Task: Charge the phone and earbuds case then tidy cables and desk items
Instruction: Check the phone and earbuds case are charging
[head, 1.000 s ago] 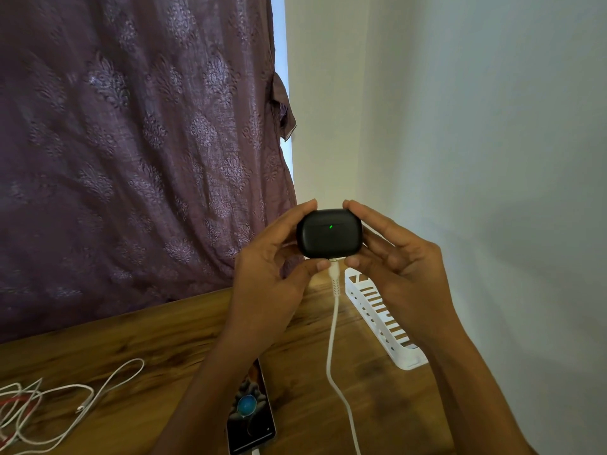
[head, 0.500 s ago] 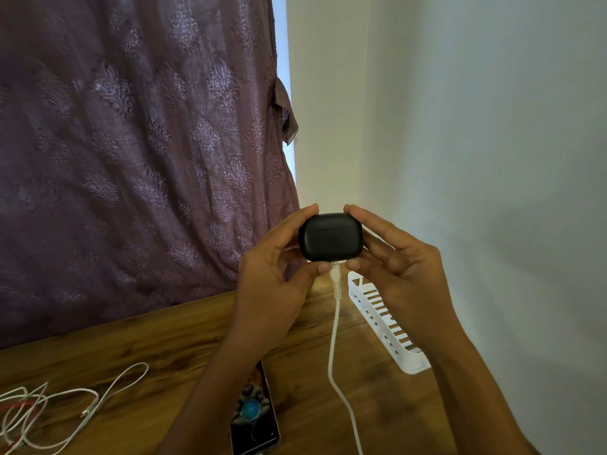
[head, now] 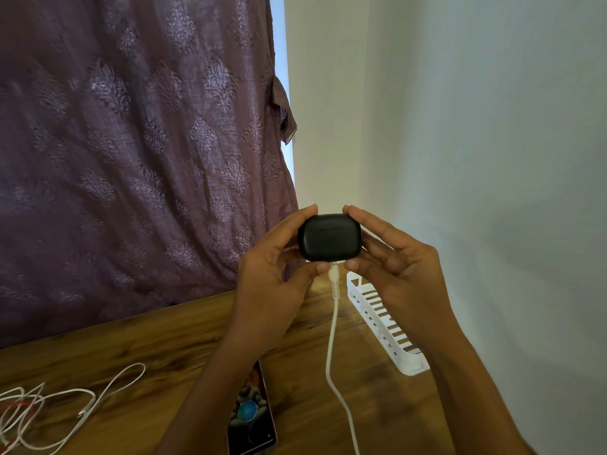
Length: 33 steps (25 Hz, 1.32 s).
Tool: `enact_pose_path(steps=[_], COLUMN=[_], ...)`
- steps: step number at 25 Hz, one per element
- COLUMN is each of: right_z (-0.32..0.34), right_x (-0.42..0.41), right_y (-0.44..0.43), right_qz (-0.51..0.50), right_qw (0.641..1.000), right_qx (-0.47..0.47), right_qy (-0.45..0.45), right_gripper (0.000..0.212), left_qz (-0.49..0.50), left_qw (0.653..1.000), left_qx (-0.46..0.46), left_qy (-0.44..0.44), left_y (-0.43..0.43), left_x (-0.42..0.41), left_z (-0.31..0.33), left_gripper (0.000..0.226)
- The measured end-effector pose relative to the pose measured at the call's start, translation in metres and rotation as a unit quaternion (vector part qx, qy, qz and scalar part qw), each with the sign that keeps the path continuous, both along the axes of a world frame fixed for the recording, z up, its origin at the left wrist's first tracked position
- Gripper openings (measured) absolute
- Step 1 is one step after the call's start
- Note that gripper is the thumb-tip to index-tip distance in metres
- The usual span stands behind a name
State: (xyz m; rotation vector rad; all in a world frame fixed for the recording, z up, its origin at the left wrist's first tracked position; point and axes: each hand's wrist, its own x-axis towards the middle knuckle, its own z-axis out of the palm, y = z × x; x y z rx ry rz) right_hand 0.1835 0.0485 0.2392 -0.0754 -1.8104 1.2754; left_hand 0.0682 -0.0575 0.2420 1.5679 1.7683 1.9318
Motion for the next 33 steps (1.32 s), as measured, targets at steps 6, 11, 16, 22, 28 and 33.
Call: enact_pose_path(steps=[6, 11, 16, 22, 28, 33], right_z=[-0.001, -0.003, -0.004, -0.006, -0.02, -0.059], right_x=[-0.001, -0.002, -0.004, -0.008, -0.013, -0.028], right_y=[0.003, 0.005, 0.006, 0.007, 0.011, 0.027], right_qz=[-0.009, -0.006, -0.005, -0.009, -0.004, -0.014], right_qw=[1.0, 1.0, 1.0, 1.0, 0.999, 0.992], right_qx=[0.003, -0.001, 0.003, -0.001, -0.014, -0.015], right_qy=[-0.005, -0.007, -0.009, -0.014, -0.036, -0.128], right_gripper=[0.059, 0.058, 0.058, 0.06, 0.06, 0.056], left_qz=[-0.003, -0.005, -0.004, 0.002, 0.03, 0.115], left_qw=[1.0, 1.0, 1.0, 1.0, 0.999, 0.989], left_qx=[0.002, 0.0, -0.004, -0.009, -0.025, -0.08], left_qy=[0.0, -0.003, -0.001, 0.0, 0.015, 0.042], left_y=[0.003, 0.004, 0.004, 0.004, 0.006, 0.017], left_x=[-0.001, -0.003, -0.006, -0.009, -0.016, -0.032], left_z=[-0.002, -0.004, -0.006, -0.007, -0.021, -0.063], left_gripper=[0.062, 0.062, 0.061, 0.062, 0.062, 0.064])
